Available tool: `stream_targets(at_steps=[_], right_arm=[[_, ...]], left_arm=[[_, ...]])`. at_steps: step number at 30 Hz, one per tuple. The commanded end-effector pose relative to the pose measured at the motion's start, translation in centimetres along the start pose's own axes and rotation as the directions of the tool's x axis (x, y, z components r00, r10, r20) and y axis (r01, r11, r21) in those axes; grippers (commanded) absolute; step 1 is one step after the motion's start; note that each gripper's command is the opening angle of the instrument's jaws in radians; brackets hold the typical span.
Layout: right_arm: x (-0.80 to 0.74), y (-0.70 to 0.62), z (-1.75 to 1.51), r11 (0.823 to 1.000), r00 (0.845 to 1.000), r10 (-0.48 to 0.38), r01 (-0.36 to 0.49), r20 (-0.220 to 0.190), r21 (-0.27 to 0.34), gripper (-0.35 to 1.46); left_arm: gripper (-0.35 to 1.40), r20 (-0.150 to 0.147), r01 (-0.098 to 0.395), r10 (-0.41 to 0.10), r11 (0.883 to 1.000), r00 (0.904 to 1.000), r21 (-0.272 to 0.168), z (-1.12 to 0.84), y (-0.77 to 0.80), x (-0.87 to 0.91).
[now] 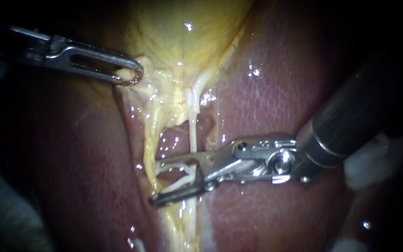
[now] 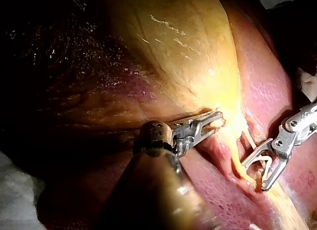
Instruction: Clipping first clip left tube
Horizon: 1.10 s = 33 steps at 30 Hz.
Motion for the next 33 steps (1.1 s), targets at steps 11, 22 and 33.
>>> stream_targets(at_steps=[11, 22, 33], right_arm=[[0.21, -0.08, -0.33, 1.000, 1.000, 0.014, -0.014, -0.009, 0.004, 0.50], [0.36, -0.17, -0.79, 1.000, 0.999, 0.029, -0.029, -0.025, -0.003, 0.50], [0.45, -0.22, -1.02, 0.999, 0.999, 0.038, -0.038, -0.029, 0.003, 0.50]], left_arm=[[-0.35, 0.001, 0.000, 0.000, 1.000, 1.0000, 0.000, -0.01, -0.01, 0.00], [-0.35, -0.001, -0.001, 0.001, 1.000, 1.0000, 0.001, -0.02, -0.02, 0.00], [-0.35, -0.001, -0.001, 0.001, 1.000, 1.0000, 0.001, -0.02, -0.02, 0.00]])
